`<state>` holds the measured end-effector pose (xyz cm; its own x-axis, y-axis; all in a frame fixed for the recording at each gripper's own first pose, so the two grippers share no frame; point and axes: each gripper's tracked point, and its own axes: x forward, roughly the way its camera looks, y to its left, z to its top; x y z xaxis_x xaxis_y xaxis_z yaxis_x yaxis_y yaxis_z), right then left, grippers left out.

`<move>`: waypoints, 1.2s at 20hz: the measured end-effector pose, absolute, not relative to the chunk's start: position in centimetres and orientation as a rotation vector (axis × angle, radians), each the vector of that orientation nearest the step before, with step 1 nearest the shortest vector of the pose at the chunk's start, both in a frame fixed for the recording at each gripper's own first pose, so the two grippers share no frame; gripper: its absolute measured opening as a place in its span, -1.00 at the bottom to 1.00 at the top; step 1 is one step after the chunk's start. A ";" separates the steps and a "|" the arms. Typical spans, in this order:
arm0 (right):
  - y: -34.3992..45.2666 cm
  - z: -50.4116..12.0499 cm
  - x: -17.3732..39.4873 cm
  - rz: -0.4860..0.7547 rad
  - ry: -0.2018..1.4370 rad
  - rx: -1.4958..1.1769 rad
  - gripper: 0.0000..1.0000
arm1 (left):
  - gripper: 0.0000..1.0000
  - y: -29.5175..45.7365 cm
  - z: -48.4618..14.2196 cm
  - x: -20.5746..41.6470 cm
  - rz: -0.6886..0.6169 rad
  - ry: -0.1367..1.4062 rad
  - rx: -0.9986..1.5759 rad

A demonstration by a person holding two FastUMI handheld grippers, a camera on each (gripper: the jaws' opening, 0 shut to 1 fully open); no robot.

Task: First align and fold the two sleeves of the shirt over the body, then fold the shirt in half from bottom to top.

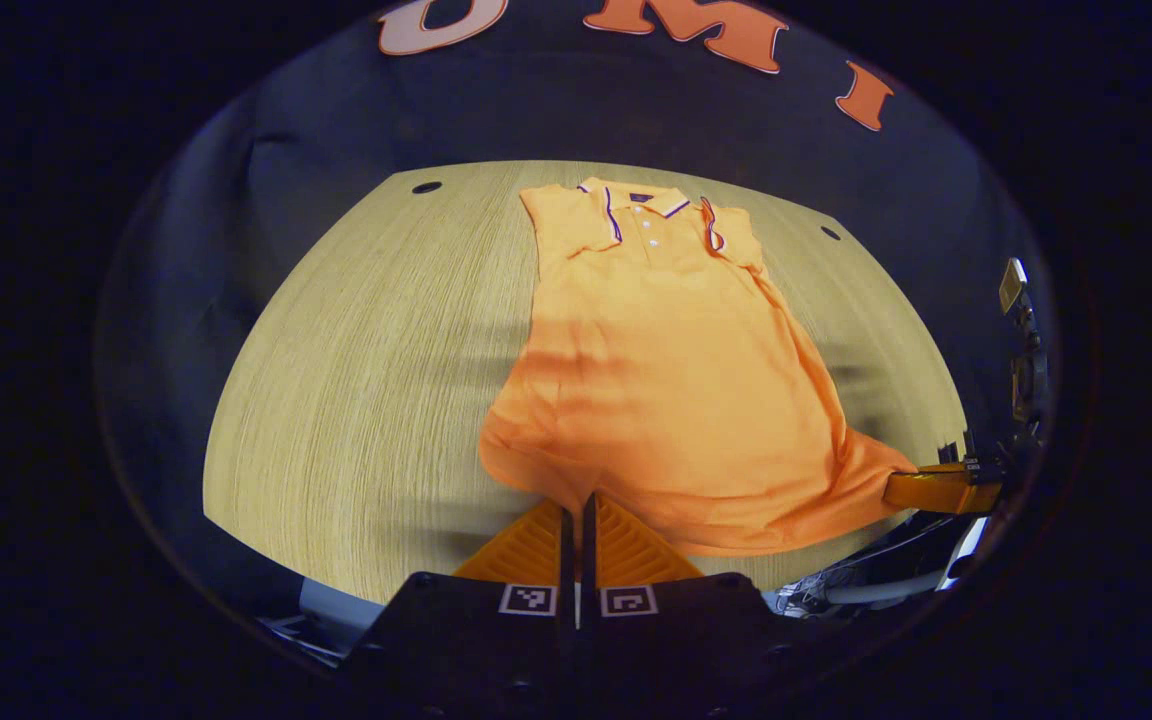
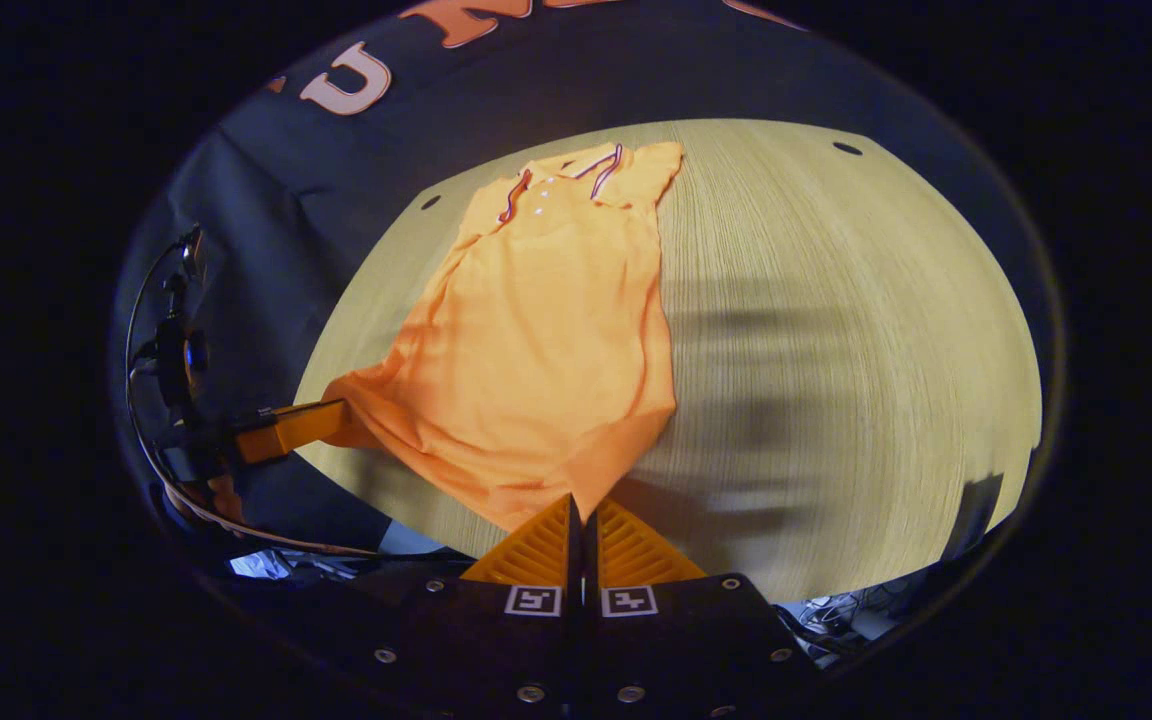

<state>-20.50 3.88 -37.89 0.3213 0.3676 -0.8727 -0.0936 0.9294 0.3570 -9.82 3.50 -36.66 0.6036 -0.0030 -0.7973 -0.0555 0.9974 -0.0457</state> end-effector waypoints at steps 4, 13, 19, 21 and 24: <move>3.1 -35.8 -17.4 0.288 1.170 0.265 -0.99 | -0.96 3.1 -34.7 -6.8 -0.001 0.885 -0.026; 2.3 -33.5 -9.5 0.213 1.096 0.247 -0.99 | -0.96 4.1 -31.2 1.7 -0.053 0.828 -0.043; 2.4 -32.7 -3.1 0.185 1.053 0.187 -0.99 | -0.97 3.9 -28.3 7.5 -0.099 0.785 -0.040; 2.5 -32.6 -1.0 0.173 1.047 0.182 -0.98 | -0.97 4.7 -27.8 9.7 -0.101 0.776 -0.042; 2.4 -33.1 1.9 0.155 1.055 0.170 -0.99 | -0.97 6.2 -27.2 12.8 -0.111 0.770 -0.040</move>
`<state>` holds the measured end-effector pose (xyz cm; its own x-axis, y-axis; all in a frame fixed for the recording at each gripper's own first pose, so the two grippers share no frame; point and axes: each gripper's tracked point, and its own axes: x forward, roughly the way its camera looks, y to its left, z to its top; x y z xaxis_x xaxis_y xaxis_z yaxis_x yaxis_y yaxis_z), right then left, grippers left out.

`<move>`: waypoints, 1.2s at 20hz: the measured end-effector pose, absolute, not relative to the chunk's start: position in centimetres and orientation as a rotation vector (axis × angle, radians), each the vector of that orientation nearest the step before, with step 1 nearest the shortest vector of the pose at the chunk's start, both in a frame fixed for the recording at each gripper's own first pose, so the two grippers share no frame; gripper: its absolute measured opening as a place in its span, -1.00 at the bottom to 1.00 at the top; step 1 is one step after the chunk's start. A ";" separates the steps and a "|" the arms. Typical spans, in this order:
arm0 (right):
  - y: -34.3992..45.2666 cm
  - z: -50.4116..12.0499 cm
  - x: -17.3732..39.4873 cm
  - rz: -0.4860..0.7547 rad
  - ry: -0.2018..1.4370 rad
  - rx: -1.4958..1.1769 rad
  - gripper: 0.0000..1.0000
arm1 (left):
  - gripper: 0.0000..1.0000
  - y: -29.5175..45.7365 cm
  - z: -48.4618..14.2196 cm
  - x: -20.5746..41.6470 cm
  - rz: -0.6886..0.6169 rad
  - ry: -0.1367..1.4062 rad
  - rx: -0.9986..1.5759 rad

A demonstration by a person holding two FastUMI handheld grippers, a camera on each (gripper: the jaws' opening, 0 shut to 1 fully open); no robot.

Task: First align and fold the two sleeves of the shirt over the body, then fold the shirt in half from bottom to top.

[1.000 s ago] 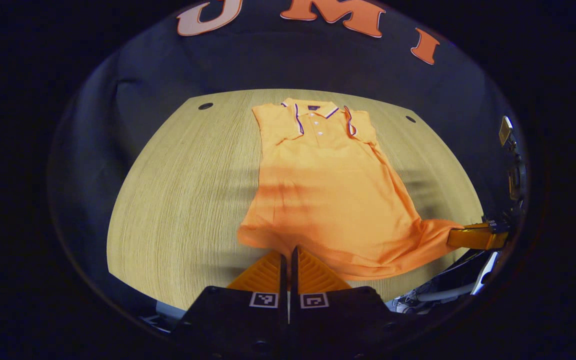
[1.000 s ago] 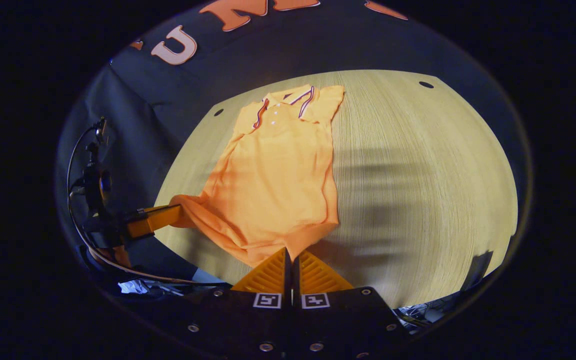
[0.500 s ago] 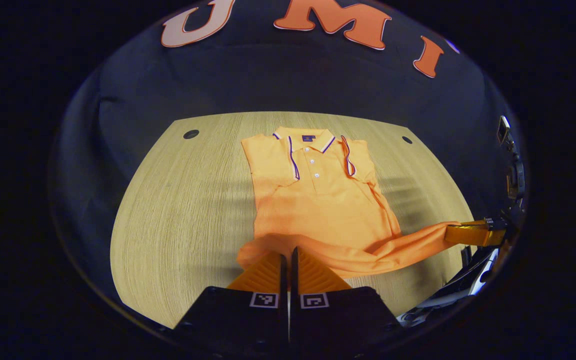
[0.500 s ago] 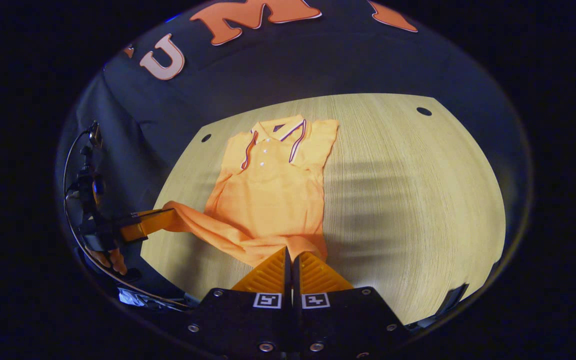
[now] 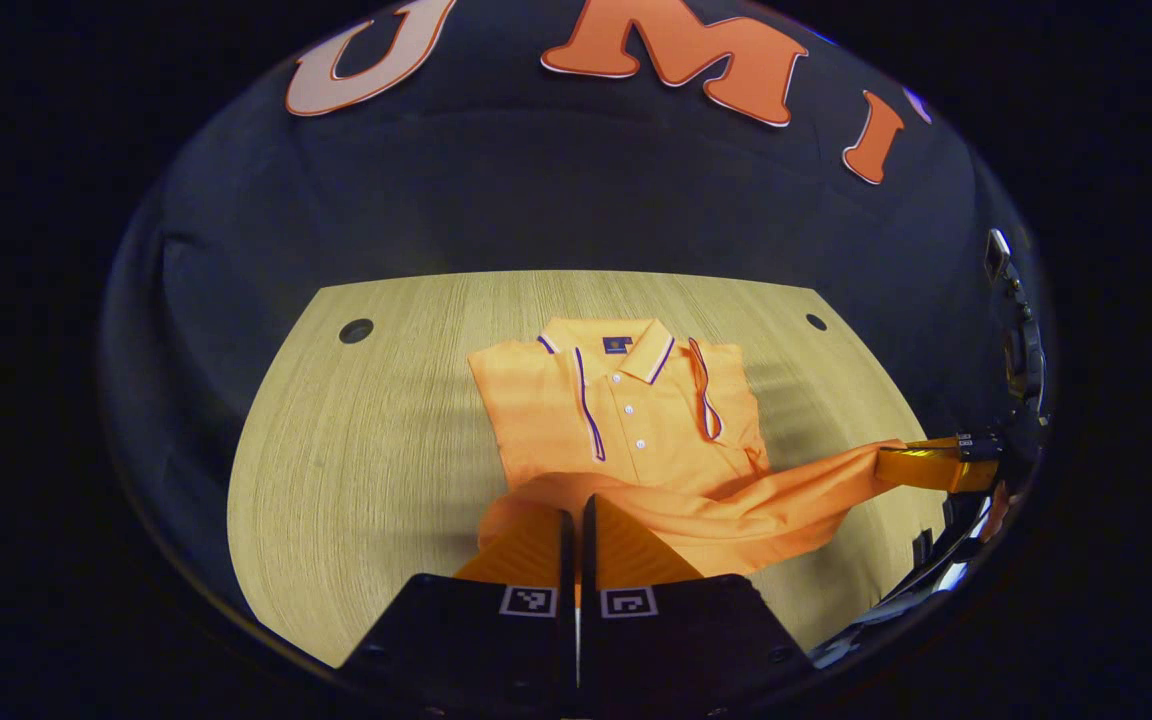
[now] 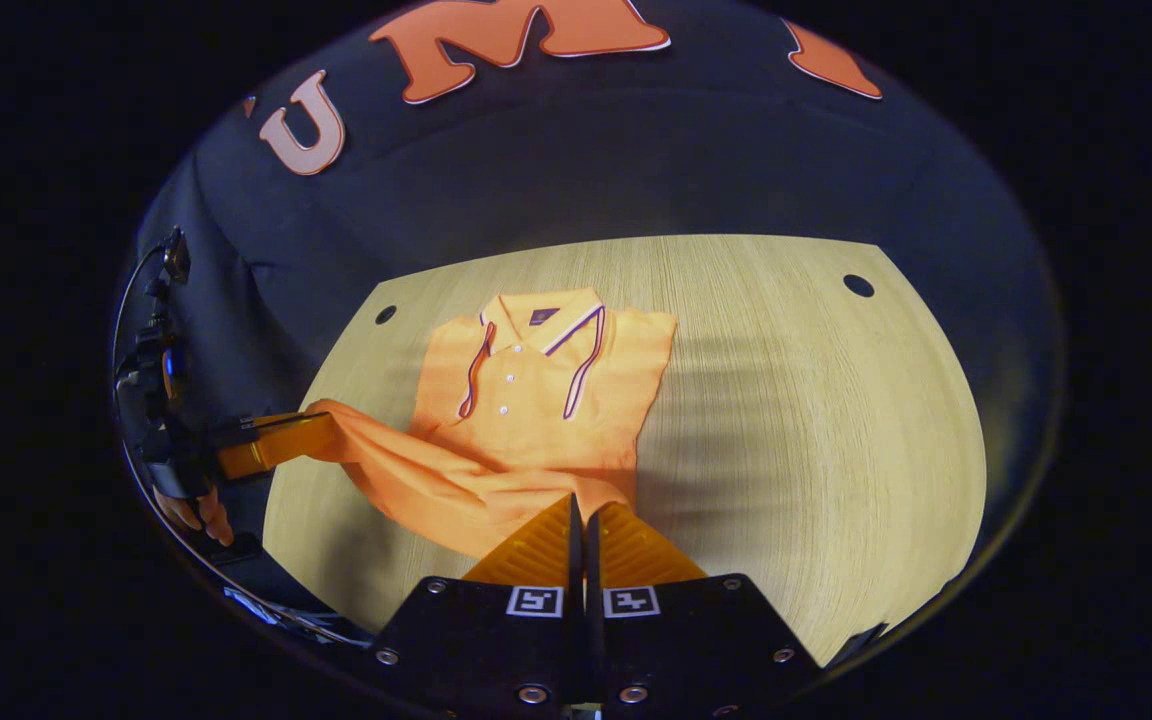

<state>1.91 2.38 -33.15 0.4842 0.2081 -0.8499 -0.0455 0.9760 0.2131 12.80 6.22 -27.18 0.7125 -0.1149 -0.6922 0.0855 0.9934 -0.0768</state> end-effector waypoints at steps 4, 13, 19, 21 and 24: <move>1.6 -34.2 6.1 0.124 1.065 0.154 -0.99 | -0.97 7.7 -28.1 17.8 -0.126 0.787 -0.023; 1.1 -37.4 16.4 0.063 1.070 0.218 -0.99 | -0.97 10.6 -29.7 28.2 -0.131 0.807 -0.009; -0.4 -40.8 21.0 0.001 1.097 0.214 -0.99 | -0.97 11.6 -33.1 33.7 -0.126 0.832 -0.069; -0.6 -42.1 22.1 -0.012 1.110 0.224 -0.99 | -0.97 12.5 -34.2 34.6 -0.106 0.841 -0.072; -1.1 -42.5 22.8 -0.074 1.118 0.276 -0.96 | -0.82 13.4 -34.5 35.5 -0.074 0.832 -0.063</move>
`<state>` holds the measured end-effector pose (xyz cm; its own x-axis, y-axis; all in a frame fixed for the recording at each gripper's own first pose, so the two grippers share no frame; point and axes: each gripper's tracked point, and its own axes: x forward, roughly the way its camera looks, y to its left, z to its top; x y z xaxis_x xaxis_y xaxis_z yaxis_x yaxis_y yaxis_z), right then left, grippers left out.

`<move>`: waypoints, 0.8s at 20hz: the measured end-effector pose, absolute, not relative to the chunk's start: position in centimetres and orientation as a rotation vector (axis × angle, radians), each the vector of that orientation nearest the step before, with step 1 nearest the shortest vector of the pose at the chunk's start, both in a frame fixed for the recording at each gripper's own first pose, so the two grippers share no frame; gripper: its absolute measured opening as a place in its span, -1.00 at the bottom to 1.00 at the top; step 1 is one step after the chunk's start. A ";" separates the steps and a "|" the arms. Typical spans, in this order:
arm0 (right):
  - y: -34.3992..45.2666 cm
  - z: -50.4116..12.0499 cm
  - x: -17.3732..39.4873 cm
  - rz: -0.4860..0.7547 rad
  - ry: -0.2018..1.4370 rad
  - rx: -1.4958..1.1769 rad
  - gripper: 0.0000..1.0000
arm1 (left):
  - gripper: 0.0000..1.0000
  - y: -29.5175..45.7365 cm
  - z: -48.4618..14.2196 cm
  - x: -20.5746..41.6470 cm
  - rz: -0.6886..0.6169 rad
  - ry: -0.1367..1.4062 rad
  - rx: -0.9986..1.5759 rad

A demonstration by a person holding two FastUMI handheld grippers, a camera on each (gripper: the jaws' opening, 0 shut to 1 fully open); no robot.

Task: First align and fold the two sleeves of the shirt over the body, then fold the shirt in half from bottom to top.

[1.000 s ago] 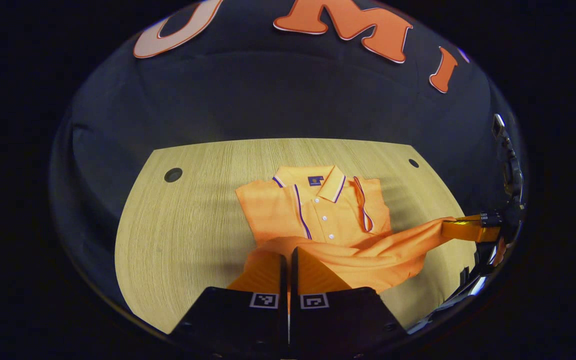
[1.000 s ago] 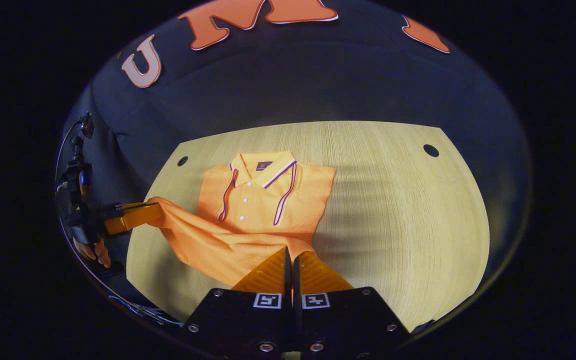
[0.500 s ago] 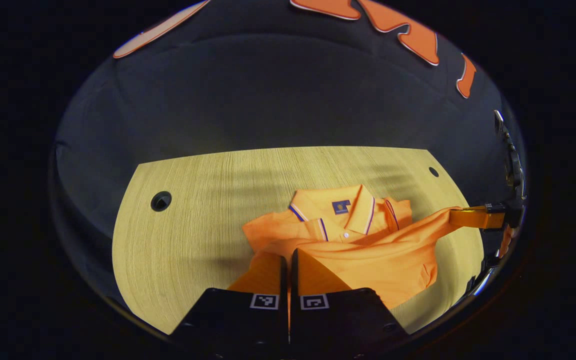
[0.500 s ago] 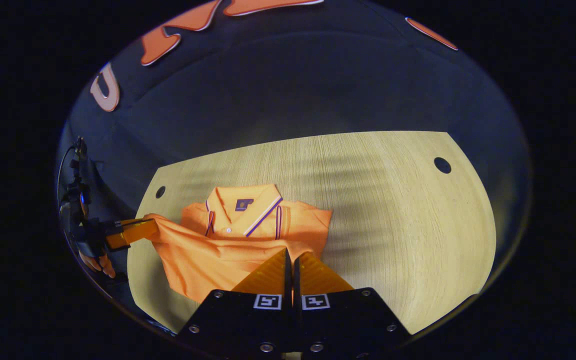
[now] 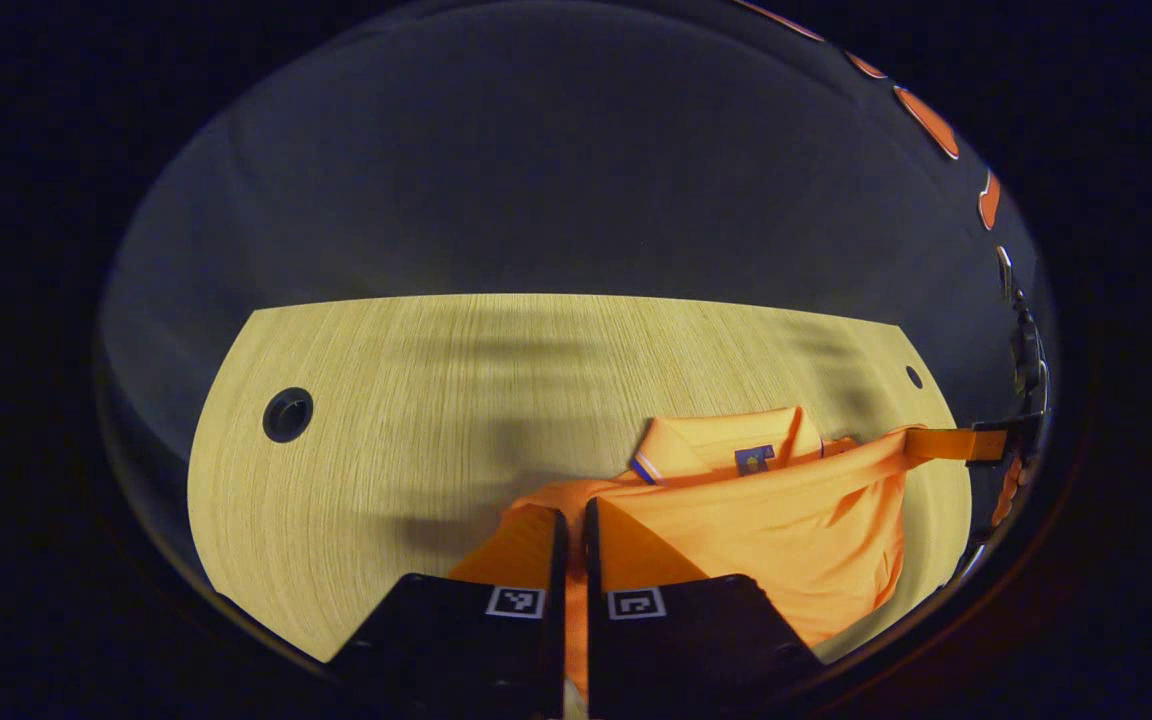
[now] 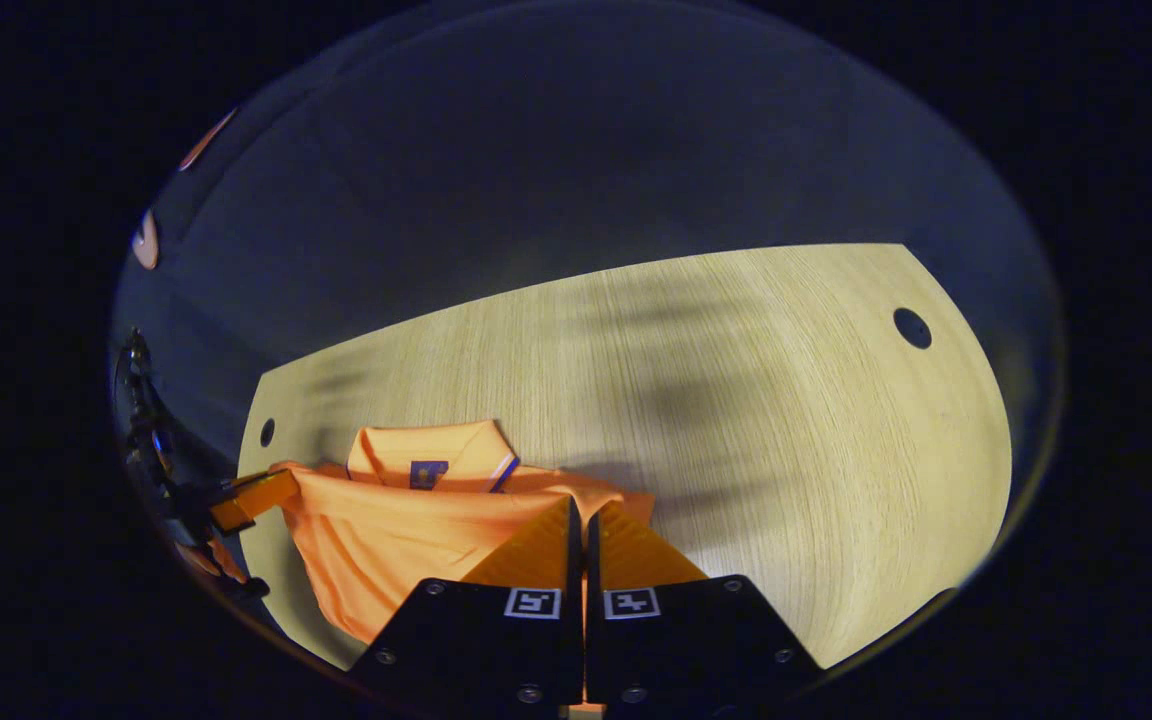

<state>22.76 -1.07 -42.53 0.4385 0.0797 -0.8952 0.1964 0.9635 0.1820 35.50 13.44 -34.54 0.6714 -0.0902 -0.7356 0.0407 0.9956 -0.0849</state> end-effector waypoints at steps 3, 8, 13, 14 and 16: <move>-2.2 -42.4 22.8 -0.093 1.096 0.216 -0.56 | 0.37 14.3 -33.7 35.2 -0.042 0.818 -0.061; -1.0 -38.3 21.4 -0.060 0.991 0.153 0.77 | 0.98 15.2 -29.3 32.9 0.002 0.740 -0.071; 0.9 -32.8 18.3 -0.013 0.865 0.082 0.96 | 0.96 13.5 -24.9 27.3 0.018 0.631 -0.059; 1.5 -31.6 17.6 0.000 0.840 0.070 0.96 | 0.96 13.4 -24.2 26.0 0.021 0.612 -0.059; 2.8 -29.4 15.6 0.035 0.788 0.048 0.96 | 0.96 13.0 -22.6 22.7 0.028 0.565 -0.043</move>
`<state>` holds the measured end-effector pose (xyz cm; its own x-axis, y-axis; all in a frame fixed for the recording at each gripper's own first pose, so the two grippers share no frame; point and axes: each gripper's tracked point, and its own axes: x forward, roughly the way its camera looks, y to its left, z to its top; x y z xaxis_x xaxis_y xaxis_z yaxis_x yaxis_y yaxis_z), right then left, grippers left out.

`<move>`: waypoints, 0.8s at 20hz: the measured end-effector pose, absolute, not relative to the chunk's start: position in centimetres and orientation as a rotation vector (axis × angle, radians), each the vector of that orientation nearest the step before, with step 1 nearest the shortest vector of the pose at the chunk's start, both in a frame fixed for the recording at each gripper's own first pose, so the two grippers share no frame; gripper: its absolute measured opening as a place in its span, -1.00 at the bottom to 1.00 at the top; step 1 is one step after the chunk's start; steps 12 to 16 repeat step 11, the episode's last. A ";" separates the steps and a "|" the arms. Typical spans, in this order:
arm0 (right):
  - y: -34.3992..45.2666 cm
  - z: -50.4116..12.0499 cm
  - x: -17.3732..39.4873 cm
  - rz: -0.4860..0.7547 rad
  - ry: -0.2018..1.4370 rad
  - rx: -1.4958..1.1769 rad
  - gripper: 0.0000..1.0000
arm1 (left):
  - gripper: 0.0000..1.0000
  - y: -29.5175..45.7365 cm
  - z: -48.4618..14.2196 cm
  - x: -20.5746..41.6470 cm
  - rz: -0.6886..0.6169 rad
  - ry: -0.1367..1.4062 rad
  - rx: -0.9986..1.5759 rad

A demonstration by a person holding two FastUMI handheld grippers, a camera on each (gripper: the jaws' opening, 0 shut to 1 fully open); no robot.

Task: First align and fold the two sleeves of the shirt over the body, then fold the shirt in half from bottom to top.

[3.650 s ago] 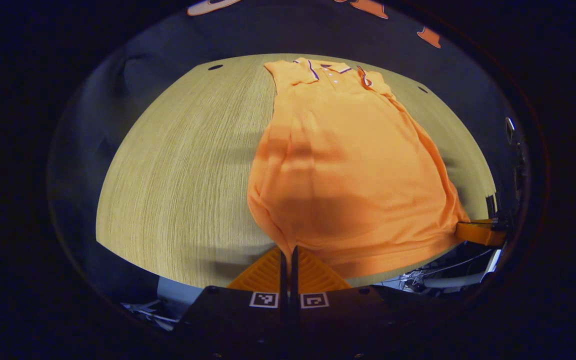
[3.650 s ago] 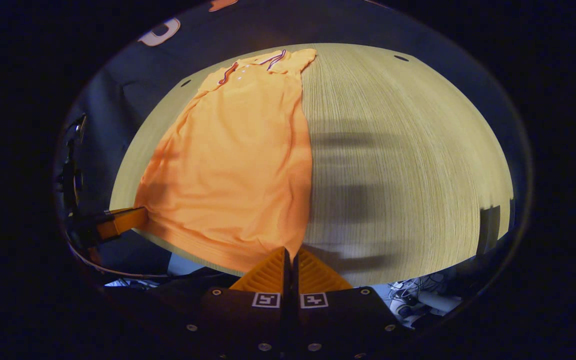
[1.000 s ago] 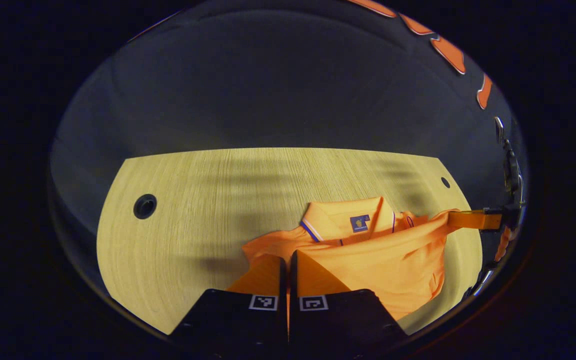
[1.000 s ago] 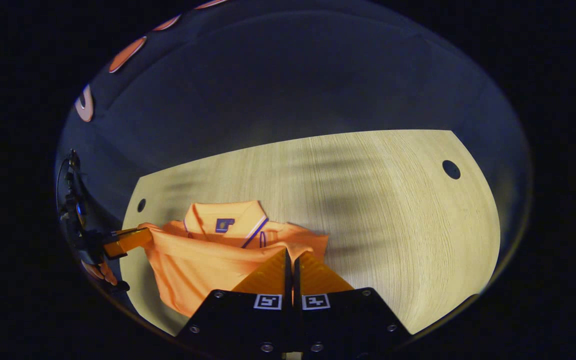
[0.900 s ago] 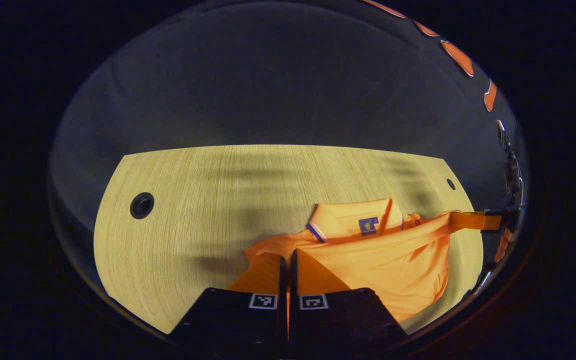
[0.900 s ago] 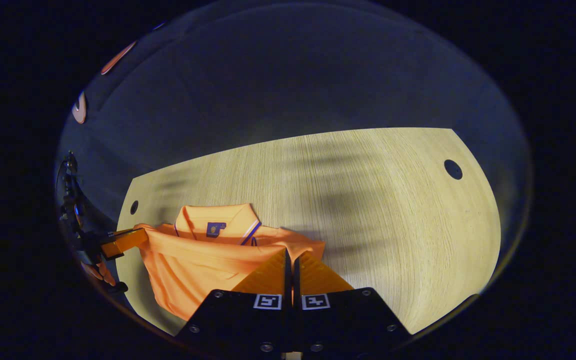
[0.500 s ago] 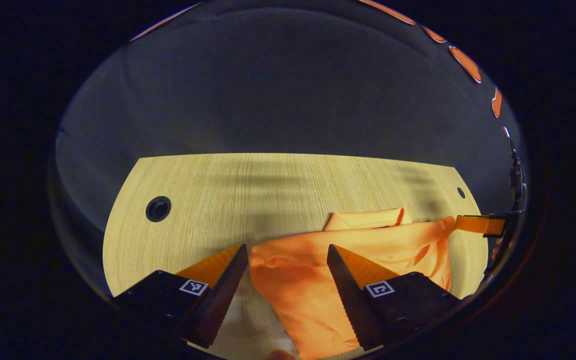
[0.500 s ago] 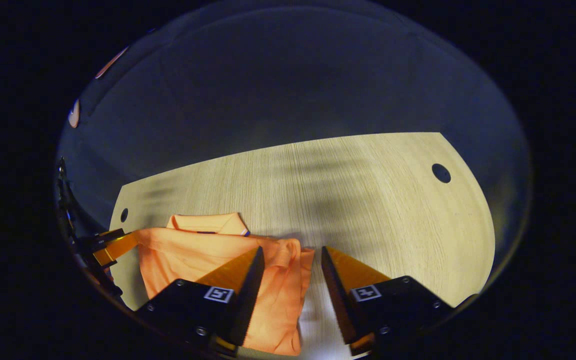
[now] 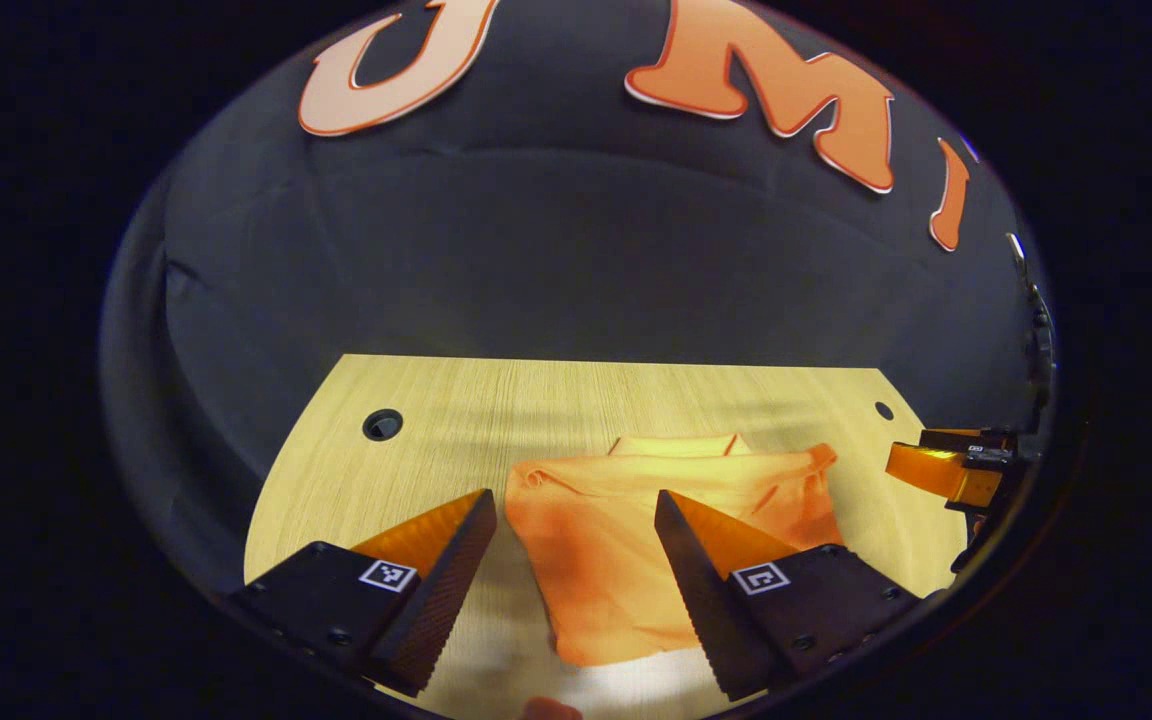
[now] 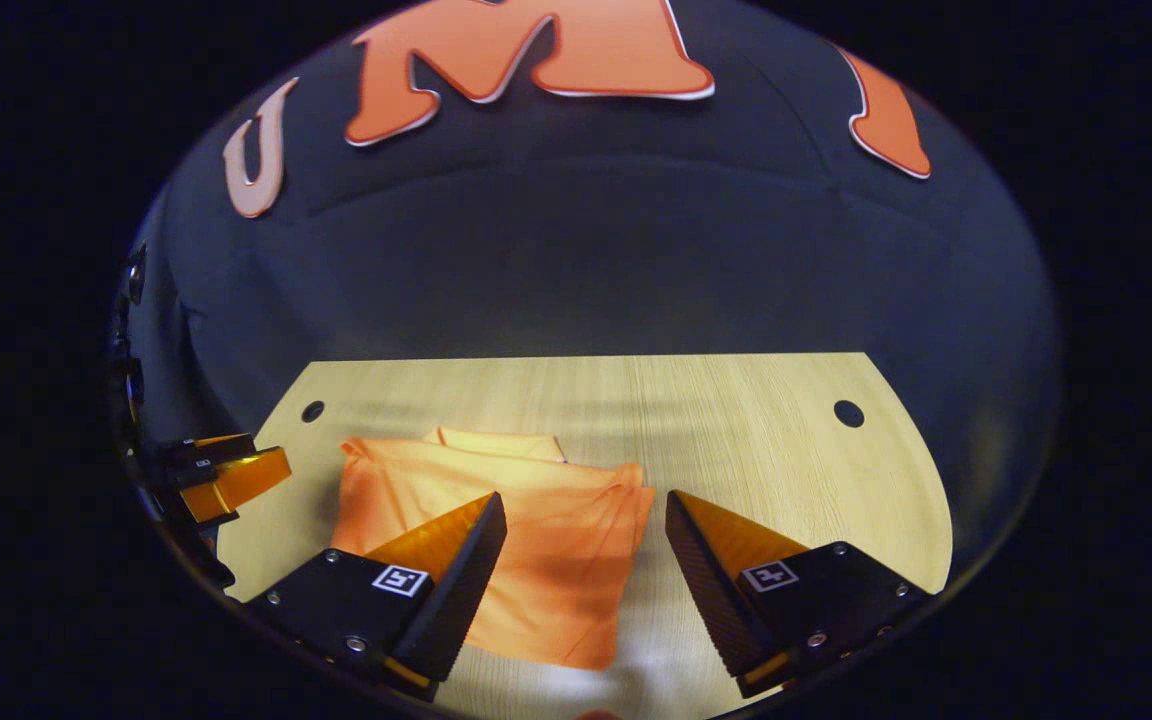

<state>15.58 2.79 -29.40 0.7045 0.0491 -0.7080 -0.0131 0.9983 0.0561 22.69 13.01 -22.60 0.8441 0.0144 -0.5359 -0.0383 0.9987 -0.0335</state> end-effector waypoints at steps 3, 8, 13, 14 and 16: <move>4.4 -26.9 13.2 0.078 0.712 -0.004 0.96 | 0.97 11.6 -20.0 18.4 0.034 0.487 -0.041; 6.2 -23.1 9.6 0.131 0.623 -0.033 0.96 | 0.96 10.3 -17.0 12.8 0.055 0.401 -0.034; 6.7 -22.8 8.4 0.149 0.594 -0.043 0.95 | 0.96 9.5 -15.3 9.3 0.071 0.339 -0.034; 6.7 -22.8 8.4 0.149 0.594 -0.043 0.95 | 0.96 9.5 -15.3 9.3 0.071 0.339 -0.034; 6.7 -22.8 8.4 0.149 0.594 -0.043 0.95 | 0.96 9.5 -15.3 9.3 0.071 0.339 -0.034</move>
